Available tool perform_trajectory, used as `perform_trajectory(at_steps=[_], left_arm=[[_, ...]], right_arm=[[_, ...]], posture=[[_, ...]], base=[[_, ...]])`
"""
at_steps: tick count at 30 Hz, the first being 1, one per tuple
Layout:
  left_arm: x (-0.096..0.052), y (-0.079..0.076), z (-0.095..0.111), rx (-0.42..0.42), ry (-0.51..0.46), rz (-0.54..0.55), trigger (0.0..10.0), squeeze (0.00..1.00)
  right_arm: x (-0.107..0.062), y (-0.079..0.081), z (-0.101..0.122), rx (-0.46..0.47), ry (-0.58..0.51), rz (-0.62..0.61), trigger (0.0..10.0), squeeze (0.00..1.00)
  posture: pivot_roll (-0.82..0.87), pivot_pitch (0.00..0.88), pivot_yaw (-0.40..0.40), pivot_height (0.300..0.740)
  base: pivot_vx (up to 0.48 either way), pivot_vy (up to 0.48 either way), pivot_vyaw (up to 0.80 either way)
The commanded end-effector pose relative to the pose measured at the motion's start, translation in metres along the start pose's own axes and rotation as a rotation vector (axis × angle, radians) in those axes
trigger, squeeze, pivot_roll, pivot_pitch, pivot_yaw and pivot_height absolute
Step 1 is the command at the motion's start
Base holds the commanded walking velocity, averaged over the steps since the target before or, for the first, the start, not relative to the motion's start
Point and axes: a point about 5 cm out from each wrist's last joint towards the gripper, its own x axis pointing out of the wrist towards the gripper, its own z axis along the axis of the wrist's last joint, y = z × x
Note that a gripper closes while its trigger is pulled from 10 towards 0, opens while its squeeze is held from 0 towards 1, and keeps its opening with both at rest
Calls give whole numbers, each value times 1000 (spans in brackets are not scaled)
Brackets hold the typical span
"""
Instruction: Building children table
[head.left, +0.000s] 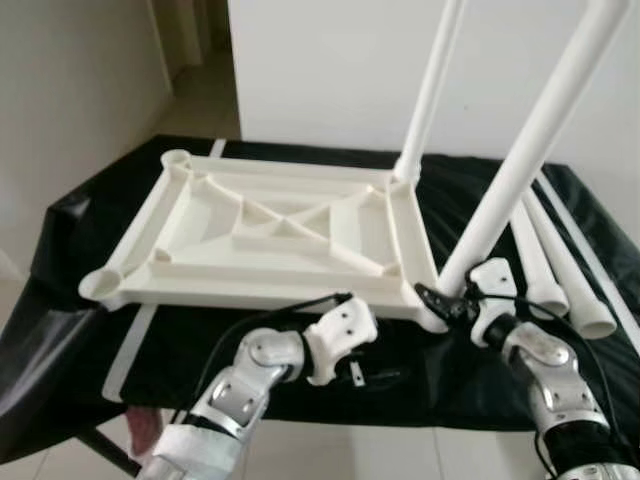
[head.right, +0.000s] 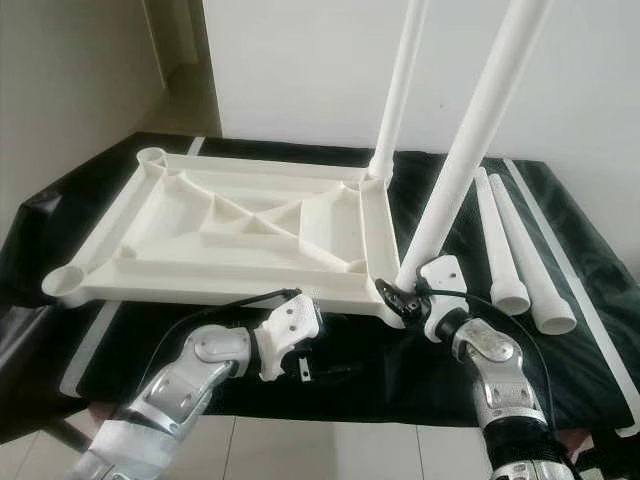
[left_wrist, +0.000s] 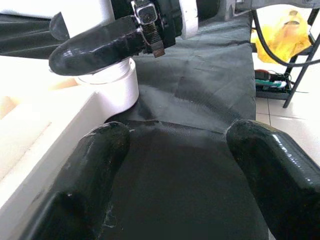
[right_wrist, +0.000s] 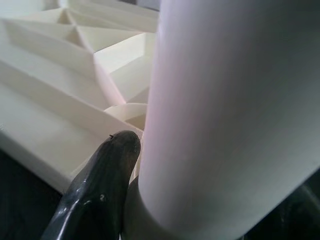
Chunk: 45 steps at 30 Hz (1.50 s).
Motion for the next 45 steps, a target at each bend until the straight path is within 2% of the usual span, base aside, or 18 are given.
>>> perform_trajectory(at_steps=[1, 8, 11, 15, 18, 19, 21, 24, 27, 31, 36, 37, 38, 41, 45], left_arm=[[0, -2, -4, -5, 10, 35, 10000, 0], [0, -4, -5, -7, 11, 27, 10000, 0], [1, -4, -5, -9, 10, 22, 10000, 0], [1, -4, -5, -9, 9, 19, 10000, 0], [1, -4, -5, -9, 8, 17, 10000, 0], [1, -4, -5, -9, 8, 17, 10000, 0], [2, -5, -5, -9, 6, 19, 10000, 0], [2, -5, -4, -9, 4, 20, 10000, 0], [2, -6, -4, -11, 2, 23, 10000, 0], [2, -6, -3, -11, -2, 26, 10000, 0], [2, -6, -3, -12, -4, 28, 10000, 0], [2, -5, -3, -9, -2, 29, 10000, 0], [1, -4, -3, -8, -1, 33, 10000, 0], [0, -4, -3, -8, -2, 38, 10000, 0], [0, -5, -2, -9, -3, 39, 10000, 0]], right_arm=[[0, 3, -7, 36, 37, -48, 10000, 0], [2, 13, 0, 73, -13, -131, 10000, 0], [3, 16, 4, 100, -24, -241, 10000, 0], [3, 17, 4, 122, -10, -310, 10000, 0], [3, 20, 0, 170, 26, -442, 10000, 0], [3, 20, 0, 170, 26, -442, 10000, 0], [2, 24, -5, 181, 69, -567, 10000, 0], [2, 27, -7, 182, 83, -625, 10000, 0], [3, 38, -8, 217, 101, -827, 10000, 0], [11, 48, -2, 251, 74, -822, 10000, 0], [15, 50, 2, 260, 46, -777, 10000, 0], [14, 49, 3, 267, 35, -757, 10000, 831], [14, 48, 5, 273, 15, -726, 10000, 1000], [13, 48, 11, 271, -28, -665, 10000, 1000], [12, 47, 13, 266, -42, -653, 10000, 1000]], posture=[[28, 0, -33, 740], [20, 0, -30, 740], [15, 0, -28, 740], [12, 0, -29, 740], [12, 0, -29, 740], [12, 0, -29, 740], [14, 0, -36, 740], [15, 0, -39, 740], [26, 0, -47, 740], [28, 0, -47, 740], [27, 0, -46, 740], [31, 0, -48, 740], [31, 0, -48, 740], [34, 0, -51, 740], [35, 0, -55, 740]], base=[[0, 0, 0], [0, 0, 0], [0, 0, 0], [0, 0, 0], [0, 0, 0], [0, 0, 0], [0, 0, 0], [0, 0, 0], [0, 0, 0], [0, 0, 0], [0, 0, 0], [0, 0, 0], [0, 0, 0], [0, 0, 0], [0, 0, 0]])
